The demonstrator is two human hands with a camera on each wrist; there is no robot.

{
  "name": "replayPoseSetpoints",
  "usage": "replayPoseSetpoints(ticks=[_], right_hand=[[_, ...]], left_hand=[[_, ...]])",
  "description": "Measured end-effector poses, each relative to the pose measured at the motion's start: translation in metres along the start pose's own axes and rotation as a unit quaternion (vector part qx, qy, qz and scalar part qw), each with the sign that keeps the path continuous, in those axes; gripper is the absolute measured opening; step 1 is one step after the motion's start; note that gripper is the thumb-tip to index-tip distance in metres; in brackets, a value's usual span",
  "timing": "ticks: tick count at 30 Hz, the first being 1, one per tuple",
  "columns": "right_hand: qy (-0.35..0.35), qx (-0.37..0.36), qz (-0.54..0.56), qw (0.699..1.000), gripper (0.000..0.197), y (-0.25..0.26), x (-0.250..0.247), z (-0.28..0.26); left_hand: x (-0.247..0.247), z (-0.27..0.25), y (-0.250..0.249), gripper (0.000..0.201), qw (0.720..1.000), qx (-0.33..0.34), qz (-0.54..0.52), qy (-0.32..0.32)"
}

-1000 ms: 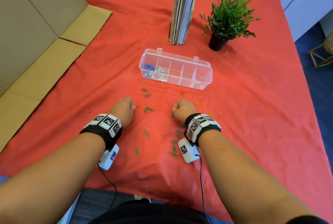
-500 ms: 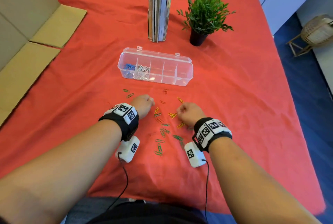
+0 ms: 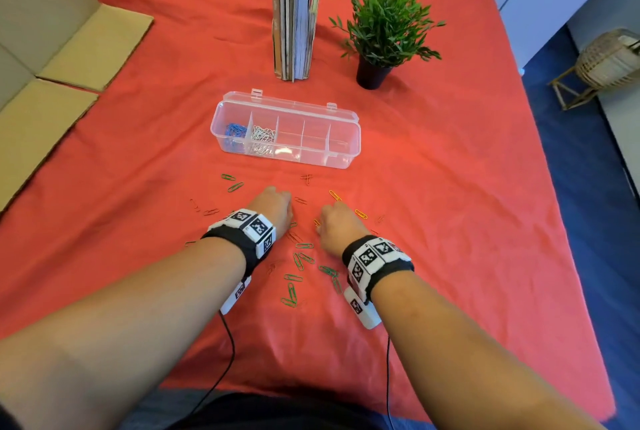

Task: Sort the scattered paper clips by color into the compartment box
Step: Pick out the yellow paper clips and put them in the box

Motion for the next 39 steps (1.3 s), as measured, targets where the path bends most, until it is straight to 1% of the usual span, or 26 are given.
replayPoseSetpoints(ticks=[2,3,4,5,7,8,9,11,13,14,16,17,18,19,20,21,22,23,24,27,31,33,35,37,38,39], right_hand=[[0.014,0.044,0.089,0.995,0.015,-0.011,-0.008,0.001],[0.018,0.074,0.174,0.982,0.008,-0.02,-0.01,0.001],[0.024,0.101,0.284,0.953,0.015,-0.029,-0.012,0.0],[0.027,0.121,0.41,0.903,0.022,-0.038,-0.014,-0.003],[0.031,0.145,0.651,0.744,0.028,-0.052,-0.02,-0.012],[0.039,0.136,0.73,0.668,0.027,-0.056,-0.026,-0.017],[0.052,0.112,0.783,0.61,0.025,-0.057,-0.032,-0.023],[0.072,0.045,0.836,0.541,0.012,-0.059,-0.043,-0.032],[0.08,0.007,0.85,0.521,0.009,-0.061,-0.048,-0.038],[0.081,0.01,0.847,0.526,0.011,-0.063,-0.047,-0.038],[0.08,0.044,0.835,0.542,0.016,-0.068,-0.044,-0.037],[0.072,0.076,0.829,0.55,0.016,-0.071,-0.041,-0.034],[0.054,0.115,0.812,0.57,0.013,-0.076,-0.037,-0.03],[0.029,0.15,0.777,0.61,0.011,-0.082,-0.032,-0.025],[-0.003,0.178,0.707,0.684,0.012,-0.089,-0.029,-0.019],[-0.028,0.195,0.598,0.777,0.012,-0.095,-0.028,-0.013],[-0.044,0.198,0.464,0.862,0.011,-0.098,-0.028,-0.007],[-0.052,0.191,0.328,0.924,0.009,-0.098,-0.028,-0.003],[-0.058,0.182,0.225,0.955,0.011,-0.097,-0.027,0.0],[-0.083,0.134,0.102,0.982,0.023,-0.086,-0.023,0.004],[-0.062,0.119,0.027,0.991,0.03,-0.072,-0.013,0.003],[-0.049,0.115,0.033,0.992,0.03,-0.069,-0.014,0.002],[-0.041,0.105,0.08,0.99,0.023,-0.068,-0.018,0.0],[-0.033,0.122,0.184,0.975,0.006,-0.072,-0.024,-0.005],[-0.024,0.136,0.264,0.955,0.012,-0.075,-0.023,-0.008],[-0.007,0.148,0.36,0.921,0.017,-0.076,-0.021,-0.012]], left_hand=[[-0.003,-0.001,0.001,0.013,0.999,-0.009,-0.039,-0.006],[-0.006,-0.001,-0.001,0.015,0.997,-0.014,-0.069,-0.012],[-0.01,-0.001,-0.002,0.019,0.994,-0.019,-0.105,-0.017],[-0.014,0.0,-0.006,0.023,0.989,-0.028,-0.141,-0.015],[-0.016,0.003,-0.014,0.026,0.967,-0.058,-0.248,0.007],[-0.015,0.006,-0.018,0.024,0.938,-0.081,-0.336,0.022],[-0.014,0.006,-0.023,0.023,0.898,-0.109,-0.425,0.036],[-0.013,0.004,-0.03,0.025,0.829,-0.14,-0.539,0.054],[-0.012,0.004,-0.036,0.027,0.791,-0.145,-0.59,0.079],[-0.01,0.005,-0.038,0.027,0.783,-0.147,-0.598,0.086],[-0.005,0.01,-0.04,0.022,0.787,-0.16,-0.59,0.085],[-0.004,0.013,-0.04,0.017,0.809,-0.153,-0.563,0.073],[-0.004,0.018,-0.04,0.015,0.848,-0.128,-0.511,0.054],[-0.005,0.023,-0.04,0.016,0.898,-0.084,-0.43,0.03],[-0.007,0.027,-0.042,0.019,0.942,-0.033,-0.335,0.006],[-0.008,0.029,-0.047,0.021,0.97,0.011,-0.242,-0.011],[-0.008,0.031,-0.051,0.023,0.985,0.045,-0.167,-0.022],[-0.005,0.034,-0.055,0.025,0.991,0.071,-0.114,-0.026],[-0.001,0.037,-0.059,0.028,0.993,0.092,-0.075,-0.025],[0.012,0.044,-0.07,0.031,0.992,0.124,-0.015,0.003],[0.016,0.048,-0.073,0.027,0.992,0.127,0.013,0.014],[0.016,0.047,-0.072,0.024,0.993,0.119,0.013,0.014],[0.016,0.045,-0.07,0.023,0.994,0.109,0.019,0.016],[0.016,0.042,-0.068,0.021,0.994,0.107,0.03,0.012],[0.016,0.041,-0.066,0.023,0.994,0.104,0.028,0.008],[0.015,0.04,-0.063,0.024,0.994,0.102,0.026,0.001]])
Point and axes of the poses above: each hand's wrist, its own z-axis towards the middle knuckle, its own x-axis out of the palm, y = z × x, the point moved 5 cm from there along z, towards the middle knuckle, and after that the axes turned 5 degrees about x, right-handed, at the moved point
